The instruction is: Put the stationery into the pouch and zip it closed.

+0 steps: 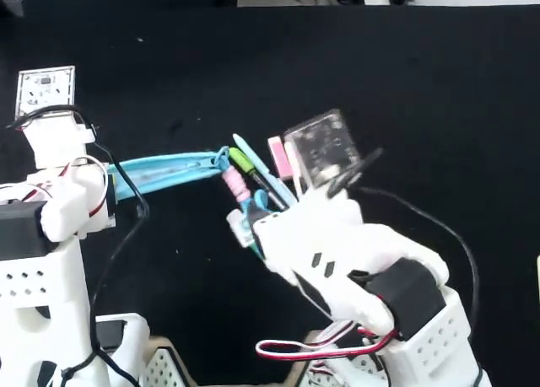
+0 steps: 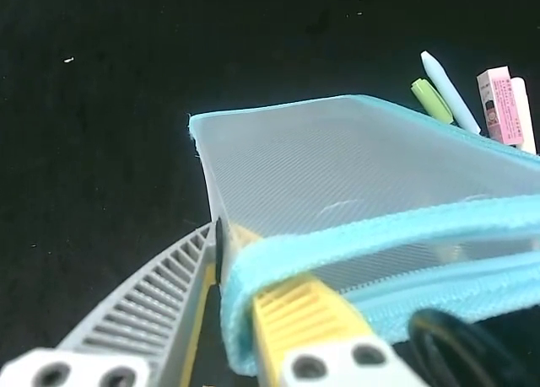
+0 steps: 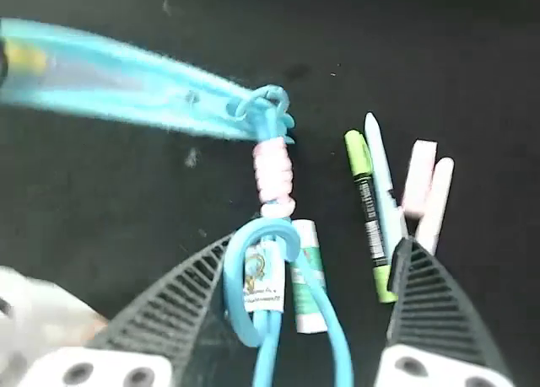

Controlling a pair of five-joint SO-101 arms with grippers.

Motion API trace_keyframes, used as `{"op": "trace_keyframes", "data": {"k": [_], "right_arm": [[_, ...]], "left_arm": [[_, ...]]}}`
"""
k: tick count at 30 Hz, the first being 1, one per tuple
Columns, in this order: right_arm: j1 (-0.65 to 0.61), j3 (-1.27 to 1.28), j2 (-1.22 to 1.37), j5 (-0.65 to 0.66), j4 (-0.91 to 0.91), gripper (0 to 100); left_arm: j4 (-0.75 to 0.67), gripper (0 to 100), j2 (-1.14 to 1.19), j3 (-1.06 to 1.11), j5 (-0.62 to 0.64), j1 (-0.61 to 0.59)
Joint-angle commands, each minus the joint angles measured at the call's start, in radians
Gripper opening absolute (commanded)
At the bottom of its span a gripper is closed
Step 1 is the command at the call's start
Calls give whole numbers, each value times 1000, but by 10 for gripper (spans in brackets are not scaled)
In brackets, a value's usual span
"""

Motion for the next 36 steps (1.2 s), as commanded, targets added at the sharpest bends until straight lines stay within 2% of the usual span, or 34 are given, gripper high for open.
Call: {"op": "trace_keyframes", "data": {"k": [1,3,5,7,12,14,16,19,22,24,32,36], "right_arm": [[-15,-42,-8,301,-5,279],[-12,-44,-8,480,-5,279],[-12,-42,-8,557,-5,279],[-15,-39,-8,471,-21,279],[-17,56,-4,100,-160,276],[-15,122,-1,12,-284,276],[-21,200,1,-5,-410,276],[-92,292,-2,104,-505,276],[-147,302,-7,347,-427,278],[-152,282,-7,451,-377,279],[-117,364,-5,410,-502,279],[-92,420,-7,410,-506,289]], "left_arm": [[-6,30,5,25,2,19],[-5,30,5,25,2,15],[-2,30,5,25,0,16],[0,30,5,25,0,12],[0,30,5,27,0,12],[0,30,5,30,2,12],[-2,30,5,42,2,18],[-5,30,5,48,2,18],[-3,30,5,50,0,13],[-2,30,5,51,0,12],[0,30,5,51,0,12],[0,30,5,51,0,12]]}}
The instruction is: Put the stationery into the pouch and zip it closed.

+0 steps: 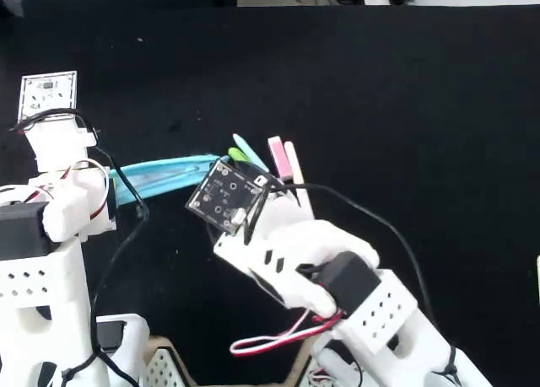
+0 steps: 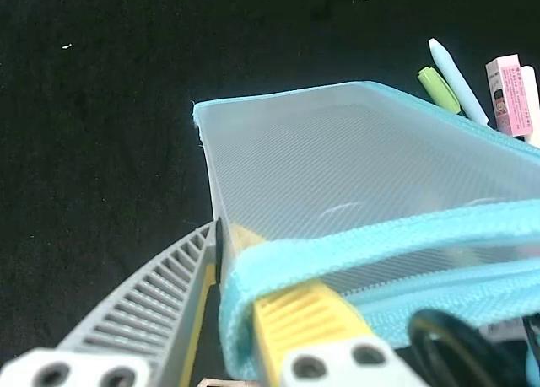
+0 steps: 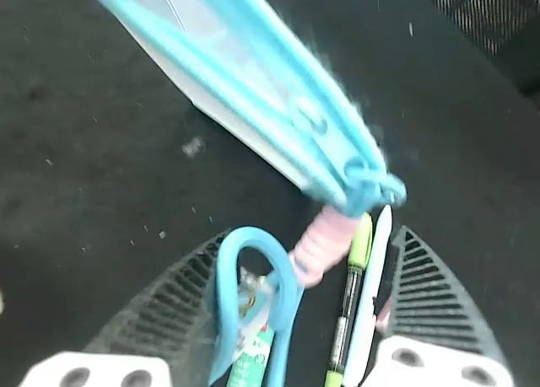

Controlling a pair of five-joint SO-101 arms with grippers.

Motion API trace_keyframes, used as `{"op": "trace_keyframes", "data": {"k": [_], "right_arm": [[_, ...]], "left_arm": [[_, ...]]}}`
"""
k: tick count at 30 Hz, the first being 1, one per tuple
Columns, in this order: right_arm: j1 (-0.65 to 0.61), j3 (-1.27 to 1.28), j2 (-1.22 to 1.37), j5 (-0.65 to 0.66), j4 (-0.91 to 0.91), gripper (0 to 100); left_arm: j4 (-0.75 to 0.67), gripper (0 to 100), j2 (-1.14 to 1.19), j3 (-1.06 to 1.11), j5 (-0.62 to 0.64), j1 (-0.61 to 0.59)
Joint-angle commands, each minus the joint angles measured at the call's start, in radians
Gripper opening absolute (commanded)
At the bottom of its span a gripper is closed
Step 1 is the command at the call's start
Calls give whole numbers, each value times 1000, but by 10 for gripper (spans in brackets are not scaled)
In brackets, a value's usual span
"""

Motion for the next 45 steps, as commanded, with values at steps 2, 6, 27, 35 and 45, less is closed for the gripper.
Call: {"op": "trace_keyframes", "data": {"k": [2,6,27,35,45], "right_arm": [[18,8,-8,3,8,340],[32,-10,-4,-5,21,424],[114,-39,243,-52,-189,421],[112,-54,35,-37,-152,83],[140,-99,-7,25,8,129]], "left_arm": [[0,30,8,16,2,12],[0,30,8,16,2,12],[0,30,8,16,2,12],[0,30,8,16,2,12],[0,30,8,16,2,12]]}}
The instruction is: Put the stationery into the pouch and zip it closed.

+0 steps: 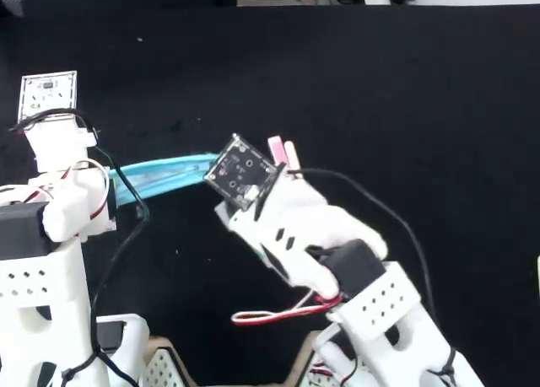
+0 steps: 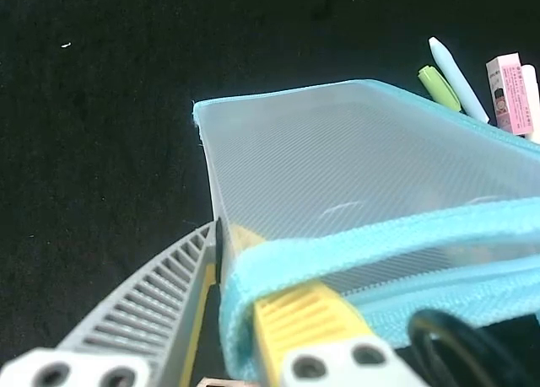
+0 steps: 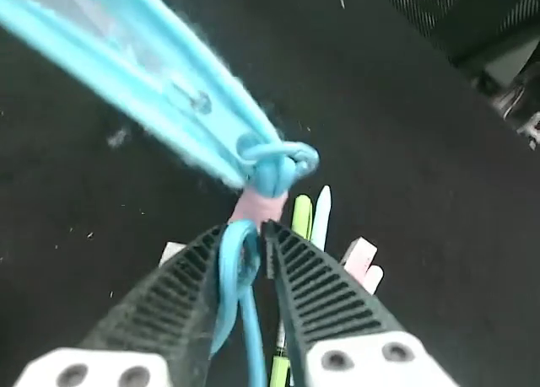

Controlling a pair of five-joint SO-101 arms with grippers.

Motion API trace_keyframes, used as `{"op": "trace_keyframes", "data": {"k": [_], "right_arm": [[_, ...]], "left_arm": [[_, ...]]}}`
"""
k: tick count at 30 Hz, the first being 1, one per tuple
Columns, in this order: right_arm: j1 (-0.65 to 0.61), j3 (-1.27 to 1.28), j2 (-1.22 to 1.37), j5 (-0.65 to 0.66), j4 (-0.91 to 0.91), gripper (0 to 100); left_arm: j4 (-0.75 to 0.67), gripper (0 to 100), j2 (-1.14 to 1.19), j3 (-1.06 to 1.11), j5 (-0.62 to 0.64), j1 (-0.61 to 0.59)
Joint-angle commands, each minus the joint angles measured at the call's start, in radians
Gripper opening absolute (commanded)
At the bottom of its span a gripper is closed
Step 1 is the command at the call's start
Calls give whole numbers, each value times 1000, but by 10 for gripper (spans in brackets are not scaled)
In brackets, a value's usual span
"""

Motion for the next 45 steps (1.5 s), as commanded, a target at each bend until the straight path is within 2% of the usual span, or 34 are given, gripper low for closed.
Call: {"op": "trace_keyframes", "data": {"k": [1,4,8,11,14,20,24,29,37,41,45], "right_arm": [[12,-97,-22,-77,78,172],[2,-117,22,-166,87,278],[-2,-111,131,-127,-3,294],[-5,-128,200,-66,-21,297],[-35,-162,214,11,46,303],[-46,-211,220,112,100,424],[-44,-168,220,167,9,424],[-46,-97,220,318,-75,423],[-46,-117,308,344,-106,417],[-48,-222,426,348,-43,402],[-69,-291,404,436,100,400]], "left_arm": [[0,30,8,13,2,12],[0,30,8,13,2,12],[0,30,8,13,2,12],[0,30,8,13,2,12],[0,30,8,13,2,12],[0,30,8,13,2,12],[0,30,8,13,2,12],[0,30,8,13,2,12],[0,30,8,13,2,12],[0,30,8,13,2,12],[0,30,8,13,2,12]]}}
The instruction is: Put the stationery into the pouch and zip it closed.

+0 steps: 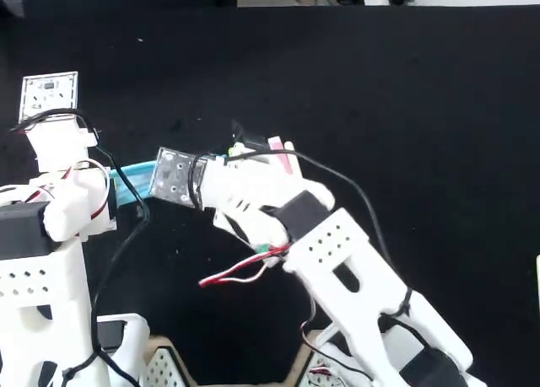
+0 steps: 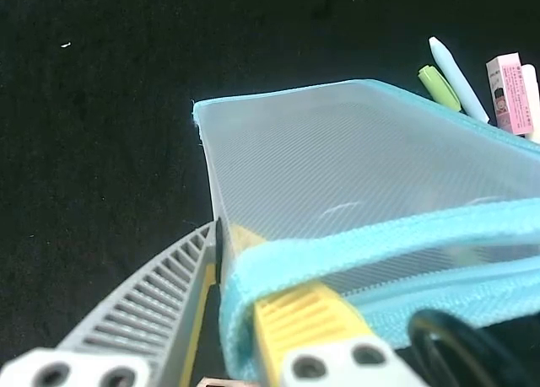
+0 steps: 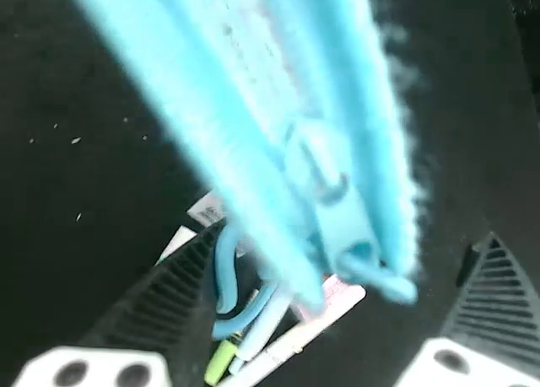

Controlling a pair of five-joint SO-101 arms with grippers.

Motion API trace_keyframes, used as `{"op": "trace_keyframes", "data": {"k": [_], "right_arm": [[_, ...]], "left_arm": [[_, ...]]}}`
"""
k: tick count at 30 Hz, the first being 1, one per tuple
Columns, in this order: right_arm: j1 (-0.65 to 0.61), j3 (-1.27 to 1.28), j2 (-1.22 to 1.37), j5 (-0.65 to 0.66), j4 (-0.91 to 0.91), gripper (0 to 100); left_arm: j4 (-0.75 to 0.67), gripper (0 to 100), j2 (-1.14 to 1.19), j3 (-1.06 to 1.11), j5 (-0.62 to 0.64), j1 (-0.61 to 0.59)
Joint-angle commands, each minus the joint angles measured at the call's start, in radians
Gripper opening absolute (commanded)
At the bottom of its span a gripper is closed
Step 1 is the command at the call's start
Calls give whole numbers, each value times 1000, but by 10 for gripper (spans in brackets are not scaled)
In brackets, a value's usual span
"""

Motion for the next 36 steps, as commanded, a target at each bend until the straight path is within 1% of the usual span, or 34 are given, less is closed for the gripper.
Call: {"op": "trace_keyframes", "data": {"k": [1,3,4,6,8,9,10,11,12,17,19,31,36], "right_arm": [[-26,-90,-28,72,92,398],[-26,-88,-56,83,98,364],[-25,-91,-62,83,98,319],[-25,-85,-79,81,78,188],[-25,-73,-81,81,37,12],[-25,-67,-79,77,20,13],[-21,-64,-82,49,12,51],[-20,-68,-82,6,8,42],[-20,-73,-87,-32,6,11],[26,-119,-87,-207,-14,11],[44,-127,-87,-235,-9,11],[75,-130,-87,46,173,11],[75,-131,-87,57,178,11]], "left_arm": [[0,30,8,13,2,12],[0,30,8,13,2,12],[0,30,8,13,2,12],[0,30,8,13,2,12],[0,30,8,13,2,12],[0,30,8,13,2,12],[0,30,8,13,2,12],[0,30,8,13,2,12],[0,30,8,13,2,12],[0,30,8,13,2,12],[0,30,8,13,2,12],[0,30,8,13,2,12],[0,30,8,13,2,12]]}}
